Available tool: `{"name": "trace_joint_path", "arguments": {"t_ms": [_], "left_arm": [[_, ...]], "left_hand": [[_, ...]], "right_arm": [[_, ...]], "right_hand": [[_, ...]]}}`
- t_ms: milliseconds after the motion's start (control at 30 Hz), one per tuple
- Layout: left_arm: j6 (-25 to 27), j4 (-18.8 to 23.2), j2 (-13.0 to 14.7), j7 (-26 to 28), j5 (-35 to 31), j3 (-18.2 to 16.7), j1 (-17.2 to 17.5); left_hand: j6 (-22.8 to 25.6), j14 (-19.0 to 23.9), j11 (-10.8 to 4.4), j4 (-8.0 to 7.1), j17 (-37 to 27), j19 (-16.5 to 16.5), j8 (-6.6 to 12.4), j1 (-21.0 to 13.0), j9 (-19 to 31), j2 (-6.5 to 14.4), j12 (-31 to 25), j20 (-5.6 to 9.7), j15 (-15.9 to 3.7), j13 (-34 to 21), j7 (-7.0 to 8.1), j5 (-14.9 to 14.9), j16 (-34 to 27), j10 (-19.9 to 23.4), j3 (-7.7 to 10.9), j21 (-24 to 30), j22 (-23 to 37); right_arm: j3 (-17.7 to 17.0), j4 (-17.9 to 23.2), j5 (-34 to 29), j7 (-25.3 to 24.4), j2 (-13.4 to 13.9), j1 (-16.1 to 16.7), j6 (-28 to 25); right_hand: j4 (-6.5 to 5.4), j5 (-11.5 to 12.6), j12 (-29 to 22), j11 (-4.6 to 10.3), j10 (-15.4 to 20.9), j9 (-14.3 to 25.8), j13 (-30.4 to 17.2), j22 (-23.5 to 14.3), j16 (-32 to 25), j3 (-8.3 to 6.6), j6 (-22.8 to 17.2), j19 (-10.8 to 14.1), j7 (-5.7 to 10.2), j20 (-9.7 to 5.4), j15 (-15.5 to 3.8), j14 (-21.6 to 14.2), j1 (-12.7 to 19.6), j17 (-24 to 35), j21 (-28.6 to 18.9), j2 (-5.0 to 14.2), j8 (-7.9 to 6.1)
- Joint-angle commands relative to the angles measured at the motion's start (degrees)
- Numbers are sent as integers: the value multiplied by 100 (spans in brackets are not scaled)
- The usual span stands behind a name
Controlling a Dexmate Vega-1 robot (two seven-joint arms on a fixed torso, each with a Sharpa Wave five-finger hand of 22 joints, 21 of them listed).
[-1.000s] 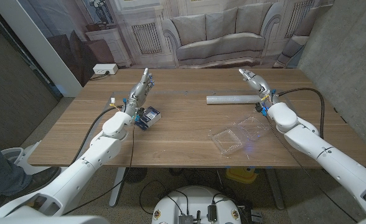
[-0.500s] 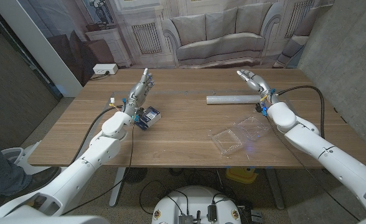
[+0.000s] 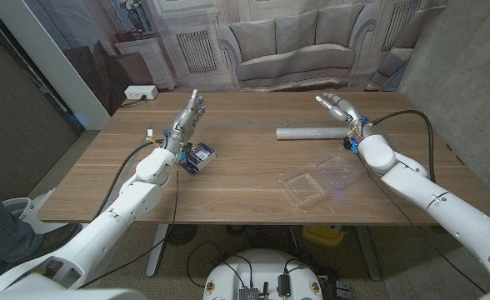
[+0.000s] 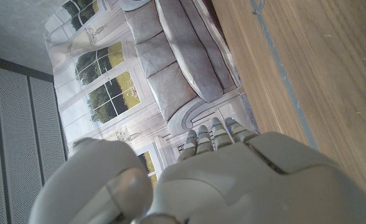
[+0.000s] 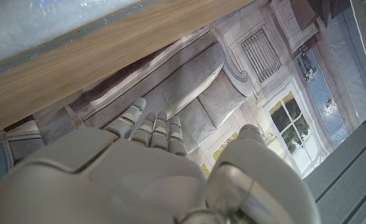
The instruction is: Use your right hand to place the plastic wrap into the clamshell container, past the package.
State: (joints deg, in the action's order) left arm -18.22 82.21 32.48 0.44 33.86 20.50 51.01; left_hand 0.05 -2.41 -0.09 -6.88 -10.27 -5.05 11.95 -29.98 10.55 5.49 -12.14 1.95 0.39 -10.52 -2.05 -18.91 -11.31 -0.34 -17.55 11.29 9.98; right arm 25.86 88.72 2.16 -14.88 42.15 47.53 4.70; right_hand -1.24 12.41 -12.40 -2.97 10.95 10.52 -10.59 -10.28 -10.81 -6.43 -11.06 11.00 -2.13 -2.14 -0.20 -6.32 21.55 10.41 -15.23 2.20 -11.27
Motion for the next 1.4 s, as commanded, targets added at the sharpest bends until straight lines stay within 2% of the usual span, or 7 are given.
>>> {"name": "trace_joint_path", "arguments": {"t_ms": [33,200,900,1333,1367,1400], "left_arm": [[12,-64,-29,4,-32,20,-68],[14,-114,-58,-3,-47,44,-115],[68,-37,-50,74,-77,52,-97],[67,79,-8,130,-58,11,23],[69,90,-2,136,-57,7,35],[66,99,0,143,-55,2,48]], "left_hand": [[41,14,-57,33,-9,9,14,-24,7,10,-23,11,1,-12,-28,-36,4,28,-24,35,21],[46,15,-57,34,-9,9,10,-26,7,12,-18,4,3,-12,-27,-37,9,30,-25,33,21],[70,17,-73,34,-10,-6,-3,-32,9,22,0,-34,-5,-13,-15,-38,24,40,-25,20,22],[68,18,-99,34,-11,-14,-17,-34,9,27,11,-62,-7,-14,-10,-39,32,43,-27,14,24],[68,19,-98,34,-11,-14,-18,-34,9,27,12,-63,-2,-14,-7,-39,32,43,-27,14,24],[68,17,-93,34,-11,-14,-19,-34,10,27,13,-64,-7,-14,-11,-39,34,44,-27,13,24]], "right_arm": [[178,22,-355,4,159,-182,-315],[254,110,-592,-22,235,-238,-543],[370,275,-894,133,433,-323,-921],[465,393,-1056,286,536,-354,-1072],[470,407,-1072,281,535,-353,-1092],[480,414,-1096,282,541,-355,-1090]], "right_hand": [[37,20,-51,31,44,30,-27,-8,-28,-5,-2,58,24,-155,-22,-43,53,5,5,-1,-16],[57,29,-50,49,46,31,-28,-8,-25,-12,-3,74,40,-164,-42,-53,81,4,14,3,-15],[147,62,-56,76,83,34,-29,-8,-26,-35,20,110,86,-171,-74,-112,204,-1,51,-5,-5],[351,123,-46,144,74,37,-32,0,-8,-97,54,138,115,-170,-96,-118,498,-8,100,-53,-8],[375,130,-46,143,73,38,-32,1,-6,-101,60,140,119,-169,-97,-116,530,-8,105,-66,-8],[473,161,-45,201,75,39,-34,4,-1,-119,65,147,112,-168,-99,-119,666,-9,129,-113,-16]]}}
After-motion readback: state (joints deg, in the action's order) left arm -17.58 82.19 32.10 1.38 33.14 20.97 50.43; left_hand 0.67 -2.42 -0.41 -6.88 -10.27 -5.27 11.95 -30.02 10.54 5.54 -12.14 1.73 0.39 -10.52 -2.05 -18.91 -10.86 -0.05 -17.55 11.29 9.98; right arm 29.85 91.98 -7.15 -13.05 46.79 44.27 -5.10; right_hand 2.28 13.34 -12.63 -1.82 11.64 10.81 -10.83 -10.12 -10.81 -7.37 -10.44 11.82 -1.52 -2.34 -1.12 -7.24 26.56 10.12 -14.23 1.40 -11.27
